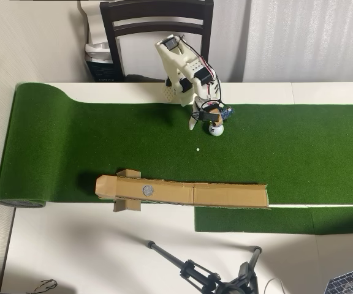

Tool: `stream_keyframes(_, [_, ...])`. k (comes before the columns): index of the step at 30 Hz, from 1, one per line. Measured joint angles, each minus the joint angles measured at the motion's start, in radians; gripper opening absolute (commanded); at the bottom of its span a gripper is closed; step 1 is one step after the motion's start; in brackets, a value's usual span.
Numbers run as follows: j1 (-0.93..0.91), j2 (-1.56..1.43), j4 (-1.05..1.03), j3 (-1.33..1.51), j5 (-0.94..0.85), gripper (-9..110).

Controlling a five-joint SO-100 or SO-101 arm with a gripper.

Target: Pick up the golf ball and place it on the gray mark at the back.

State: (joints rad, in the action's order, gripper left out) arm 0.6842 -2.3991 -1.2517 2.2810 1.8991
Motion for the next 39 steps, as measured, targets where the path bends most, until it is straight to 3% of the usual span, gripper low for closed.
stream_keyframes(14, [0.080,0.236,0.000,-0.164,0.002,46])
stream_keyframes(39, [0.149,0.319,0.000,-0.166,0.002,46])
